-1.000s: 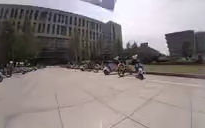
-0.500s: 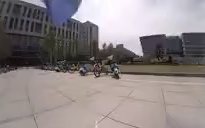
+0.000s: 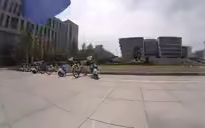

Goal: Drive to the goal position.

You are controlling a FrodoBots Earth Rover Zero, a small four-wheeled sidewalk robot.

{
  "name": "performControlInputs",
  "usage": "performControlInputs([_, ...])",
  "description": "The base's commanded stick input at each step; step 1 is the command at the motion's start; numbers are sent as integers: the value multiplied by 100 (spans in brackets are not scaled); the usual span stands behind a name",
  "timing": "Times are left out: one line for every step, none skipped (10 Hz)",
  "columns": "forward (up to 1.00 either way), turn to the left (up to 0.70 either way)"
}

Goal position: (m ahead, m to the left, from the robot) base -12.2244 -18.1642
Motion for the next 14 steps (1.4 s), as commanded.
performControlInputs([0, -100])
performControlInputs([0, -100])
performControlInputs([0, -100])
performControlInputs([0, -100])
performControlInputs([0, -100])
performControlInputs([0, -100])
performControlInputs([0, -100])
performControlInputs([0, -100])
performControlInputs([0, -100])
performControlInputs([0, -100])
performControlInputs([0, -100])
performControlInputs([0, -100])
performControlInputs([0, -100])
performControlInputs([0, -100])
